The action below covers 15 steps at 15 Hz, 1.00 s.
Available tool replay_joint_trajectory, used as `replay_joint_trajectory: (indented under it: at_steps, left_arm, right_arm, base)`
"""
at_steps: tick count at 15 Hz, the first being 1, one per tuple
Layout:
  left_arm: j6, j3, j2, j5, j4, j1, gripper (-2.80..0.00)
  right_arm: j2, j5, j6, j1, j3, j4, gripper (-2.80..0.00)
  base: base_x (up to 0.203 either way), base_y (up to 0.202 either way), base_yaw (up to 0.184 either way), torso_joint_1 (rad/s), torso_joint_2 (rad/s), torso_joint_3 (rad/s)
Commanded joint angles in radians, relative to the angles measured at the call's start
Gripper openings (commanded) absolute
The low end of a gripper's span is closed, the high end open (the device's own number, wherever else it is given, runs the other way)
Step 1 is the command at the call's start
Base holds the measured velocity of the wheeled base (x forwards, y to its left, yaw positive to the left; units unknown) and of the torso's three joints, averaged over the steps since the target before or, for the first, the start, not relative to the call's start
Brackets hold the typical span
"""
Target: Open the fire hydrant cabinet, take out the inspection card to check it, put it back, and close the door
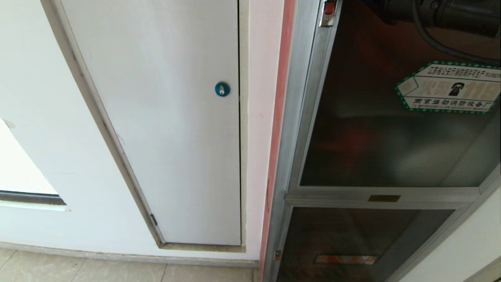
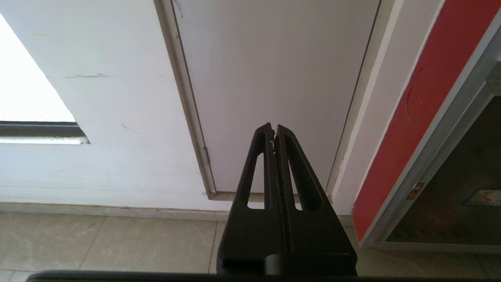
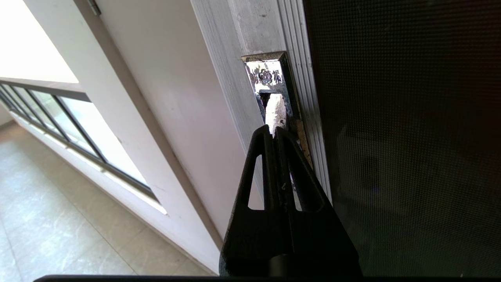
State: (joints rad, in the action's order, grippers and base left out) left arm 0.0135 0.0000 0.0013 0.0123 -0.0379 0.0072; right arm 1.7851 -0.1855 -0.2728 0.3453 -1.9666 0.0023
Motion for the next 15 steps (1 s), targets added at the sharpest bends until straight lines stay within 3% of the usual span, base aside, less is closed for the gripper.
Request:
replay_joint_trajectory:
  at_steps: [1, 15]
  left_arm:
    - [0.000, 0.014, 0.000, 0.000, 0.000, 0.000, -2.80]
    - [0.000, 0.014, 0.000, 0.000, 0.000, 0.000, -2.80]
  right_arm:
    - [0.008, -0.003, -0.002, 0.000, 0.000, 0.002, -2.80]
    - [0.022, 0.000, 0.000, 0.006, 0.000, 0.007, -2.80]
  base:
    - [0.000, 0.000, 0.000, 0.000, 0.00, 0.000]
    - [0.000, 0.000, 0.000, 0.000, 0.00, 0.000]
